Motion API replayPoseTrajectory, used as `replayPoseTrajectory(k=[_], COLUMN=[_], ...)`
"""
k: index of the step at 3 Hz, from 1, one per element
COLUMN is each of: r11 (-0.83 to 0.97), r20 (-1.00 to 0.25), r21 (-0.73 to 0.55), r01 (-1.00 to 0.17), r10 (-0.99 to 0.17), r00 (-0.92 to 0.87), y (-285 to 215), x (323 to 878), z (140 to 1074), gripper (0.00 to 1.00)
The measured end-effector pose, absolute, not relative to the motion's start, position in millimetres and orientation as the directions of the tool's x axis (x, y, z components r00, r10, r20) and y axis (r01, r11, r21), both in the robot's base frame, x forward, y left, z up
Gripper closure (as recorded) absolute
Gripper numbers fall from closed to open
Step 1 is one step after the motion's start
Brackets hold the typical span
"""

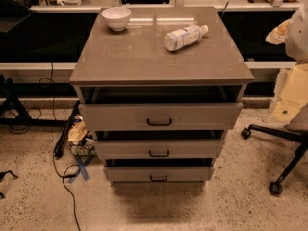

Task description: Open bottom drawer

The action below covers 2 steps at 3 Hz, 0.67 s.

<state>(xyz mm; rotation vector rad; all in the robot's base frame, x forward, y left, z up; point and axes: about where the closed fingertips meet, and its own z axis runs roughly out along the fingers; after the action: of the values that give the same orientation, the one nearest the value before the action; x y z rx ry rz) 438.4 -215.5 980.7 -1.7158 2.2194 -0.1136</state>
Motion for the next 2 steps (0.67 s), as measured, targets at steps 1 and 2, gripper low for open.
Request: replayPoseTrajectory(k=[1,2], r11=[0.271,0.294], r20=[-0.211,-0.279], r21=[-0.262,-0.187], r01=[-0.926,-0.937], r10=[-0.953,-0.931], r00=[-0.218,-0.236], y=[-215,-225], x=[438,444], z=[981,934], gripper=[0.0,0.0])
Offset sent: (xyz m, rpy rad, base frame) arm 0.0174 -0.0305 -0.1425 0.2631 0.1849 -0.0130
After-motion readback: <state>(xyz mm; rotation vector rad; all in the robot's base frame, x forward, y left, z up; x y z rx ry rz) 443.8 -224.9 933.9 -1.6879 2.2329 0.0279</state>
